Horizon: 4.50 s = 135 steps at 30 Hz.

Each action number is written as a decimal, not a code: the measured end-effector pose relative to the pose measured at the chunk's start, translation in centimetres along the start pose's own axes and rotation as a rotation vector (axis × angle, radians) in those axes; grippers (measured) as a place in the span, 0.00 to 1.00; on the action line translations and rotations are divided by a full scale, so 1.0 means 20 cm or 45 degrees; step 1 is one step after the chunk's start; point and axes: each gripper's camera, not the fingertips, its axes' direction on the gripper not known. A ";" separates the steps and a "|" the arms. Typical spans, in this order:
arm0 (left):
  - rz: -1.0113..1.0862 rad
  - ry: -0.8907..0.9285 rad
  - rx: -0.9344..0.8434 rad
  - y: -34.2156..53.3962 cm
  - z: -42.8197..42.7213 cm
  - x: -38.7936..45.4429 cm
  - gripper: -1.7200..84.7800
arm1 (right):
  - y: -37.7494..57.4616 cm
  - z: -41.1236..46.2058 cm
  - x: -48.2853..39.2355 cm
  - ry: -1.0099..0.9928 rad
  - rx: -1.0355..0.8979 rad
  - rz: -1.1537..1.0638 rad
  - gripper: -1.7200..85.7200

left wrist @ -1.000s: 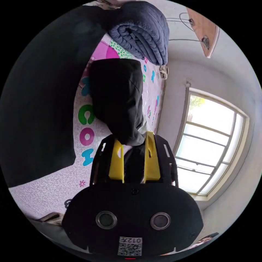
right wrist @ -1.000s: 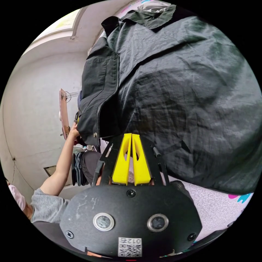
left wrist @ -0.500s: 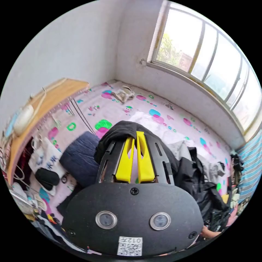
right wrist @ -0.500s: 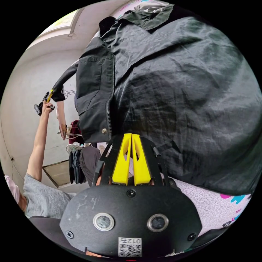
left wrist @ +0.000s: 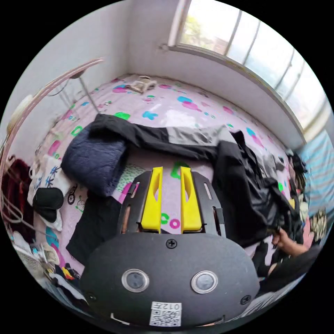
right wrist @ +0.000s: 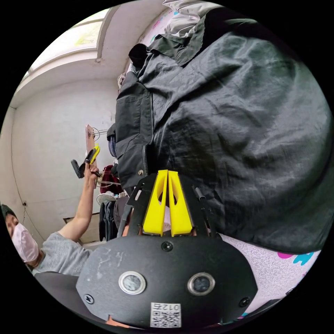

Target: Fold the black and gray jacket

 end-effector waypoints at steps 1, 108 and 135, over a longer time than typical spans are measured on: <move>0.098 0.043 -0.030 0.05 0.00 0.12 0.12 | 0.00 -0.02 -0.01 -0.045 0.005 0.007 0.01; 1.201 -0.048 -0.787 0.39 0.23 2.08 0.03 | -0.07 0.56 0.66 0.078 -0.379 -0.163 0.05; 1.007 0.143 -1.041 0.44 0.69 1.56 0.02 | -0.21 0.45 1.15 0.276 -0.404 -0.264 0.01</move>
